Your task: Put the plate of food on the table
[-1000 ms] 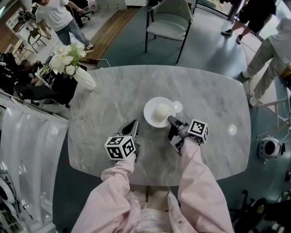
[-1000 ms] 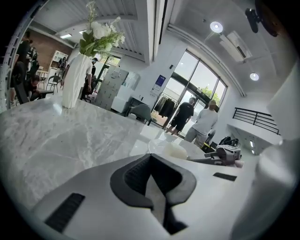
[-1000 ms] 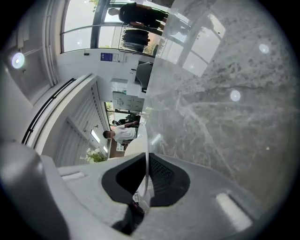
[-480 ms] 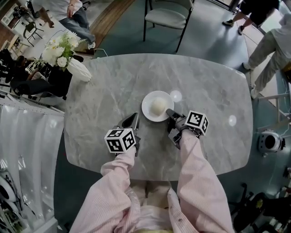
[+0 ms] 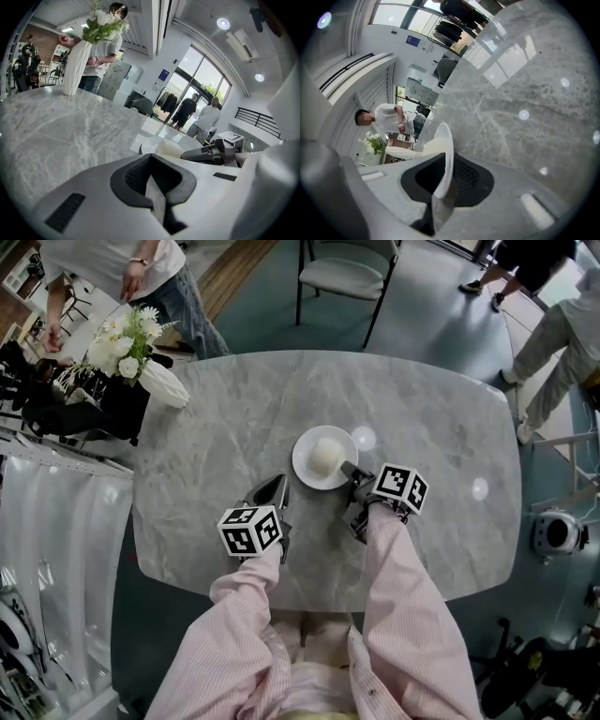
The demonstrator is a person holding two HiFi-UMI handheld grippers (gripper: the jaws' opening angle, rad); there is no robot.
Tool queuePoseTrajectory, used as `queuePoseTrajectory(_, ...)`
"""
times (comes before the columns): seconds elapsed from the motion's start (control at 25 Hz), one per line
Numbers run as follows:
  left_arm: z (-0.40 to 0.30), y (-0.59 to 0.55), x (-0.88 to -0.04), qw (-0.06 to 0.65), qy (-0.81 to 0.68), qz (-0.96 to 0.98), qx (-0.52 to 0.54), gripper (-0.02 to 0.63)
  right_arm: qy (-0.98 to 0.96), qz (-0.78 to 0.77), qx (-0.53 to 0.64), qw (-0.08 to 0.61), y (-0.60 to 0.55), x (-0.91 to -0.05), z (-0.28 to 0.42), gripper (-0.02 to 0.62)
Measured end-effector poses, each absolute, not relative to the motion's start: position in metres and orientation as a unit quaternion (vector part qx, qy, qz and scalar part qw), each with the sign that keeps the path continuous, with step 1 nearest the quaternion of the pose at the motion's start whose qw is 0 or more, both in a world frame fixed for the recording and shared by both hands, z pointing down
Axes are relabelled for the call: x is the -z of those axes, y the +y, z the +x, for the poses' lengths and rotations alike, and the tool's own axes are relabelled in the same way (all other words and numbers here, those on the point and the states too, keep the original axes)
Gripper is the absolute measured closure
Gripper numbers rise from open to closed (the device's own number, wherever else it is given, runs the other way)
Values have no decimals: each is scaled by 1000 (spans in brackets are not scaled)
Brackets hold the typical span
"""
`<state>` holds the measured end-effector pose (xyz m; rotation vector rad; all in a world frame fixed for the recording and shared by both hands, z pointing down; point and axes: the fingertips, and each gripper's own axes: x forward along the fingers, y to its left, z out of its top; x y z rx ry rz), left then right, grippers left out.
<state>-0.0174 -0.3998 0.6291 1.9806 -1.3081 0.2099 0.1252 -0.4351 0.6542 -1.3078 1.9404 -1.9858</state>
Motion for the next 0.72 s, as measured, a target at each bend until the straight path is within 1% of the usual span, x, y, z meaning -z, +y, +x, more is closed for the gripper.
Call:
queuePoseTrajectory(0.24, -19, -397, -627, 370, -511, 772, -79, 614, 641, -455, 618, -7, -430, -660, 123, 548)
queuePoseTrajectory(0.6, -20, -394, -621, 369, -510, 773, -75, 614, 673, -464, 569, -90, -419, -662, 114, 444)
queuePoseTrajectory(0.72, -21, -393, -620, 369, -510, 774, -75, 614, 679, -468, 555, -106, -417, -661, 116, 411)
